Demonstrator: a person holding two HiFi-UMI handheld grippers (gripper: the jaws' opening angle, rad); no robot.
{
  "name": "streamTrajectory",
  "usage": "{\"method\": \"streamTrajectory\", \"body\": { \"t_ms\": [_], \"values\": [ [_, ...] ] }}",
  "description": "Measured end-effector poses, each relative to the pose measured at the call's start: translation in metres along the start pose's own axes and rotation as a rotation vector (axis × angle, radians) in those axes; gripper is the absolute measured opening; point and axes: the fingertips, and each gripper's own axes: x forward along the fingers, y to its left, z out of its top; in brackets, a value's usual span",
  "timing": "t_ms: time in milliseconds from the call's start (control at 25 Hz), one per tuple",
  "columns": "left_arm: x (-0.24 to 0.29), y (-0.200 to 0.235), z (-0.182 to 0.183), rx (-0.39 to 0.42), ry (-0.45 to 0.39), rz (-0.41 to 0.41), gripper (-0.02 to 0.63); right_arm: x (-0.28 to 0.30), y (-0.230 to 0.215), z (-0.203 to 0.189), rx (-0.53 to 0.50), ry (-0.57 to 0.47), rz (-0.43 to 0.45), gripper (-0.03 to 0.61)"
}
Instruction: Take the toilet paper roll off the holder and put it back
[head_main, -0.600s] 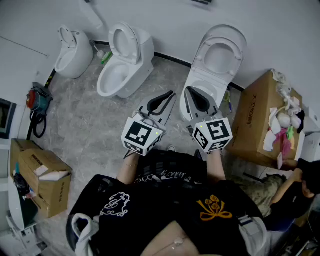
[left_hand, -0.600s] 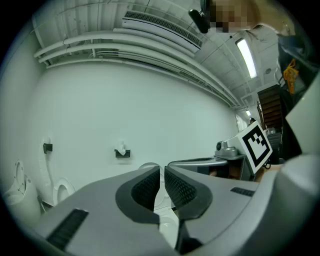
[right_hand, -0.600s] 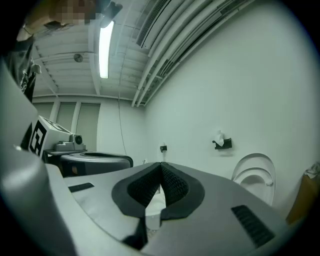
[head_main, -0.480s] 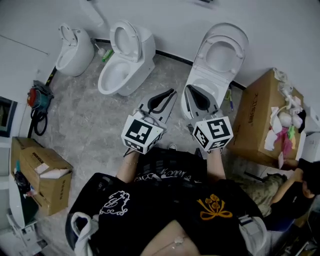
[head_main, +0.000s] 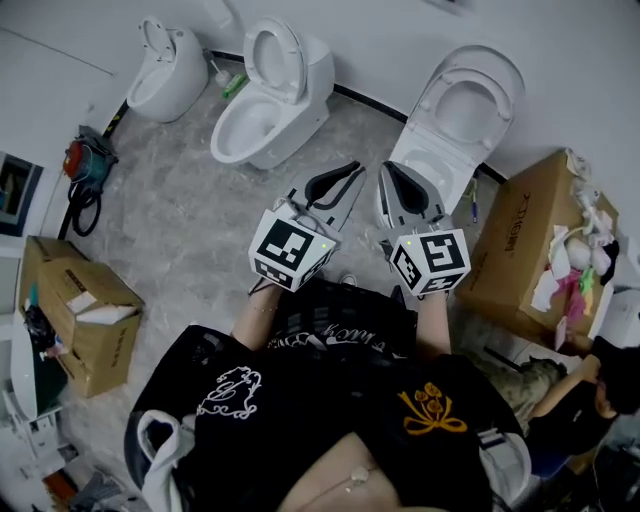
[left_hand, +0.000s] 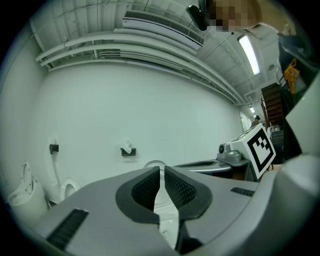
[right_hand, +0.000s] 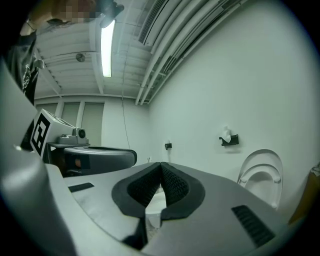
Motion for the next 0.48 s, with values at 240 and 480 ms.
{"method": "streamTrajectory", "body": {
  "t_ms": [240, 480],
  "values": [
    [-0.012, 0.009, -0.009, -0.014, 0.023, 0.058, 0.040, 0.008, 0.005, -0.009, 0.013, 0.017, 0.037, 0.012],
    [-0.010, 0.016, -0.011, -0.016, 0.025, 0.077, 0.040, 0.015, -0.001, -0.011, 0.027, 0.017, 0.044, 0.012]
  ]
}}
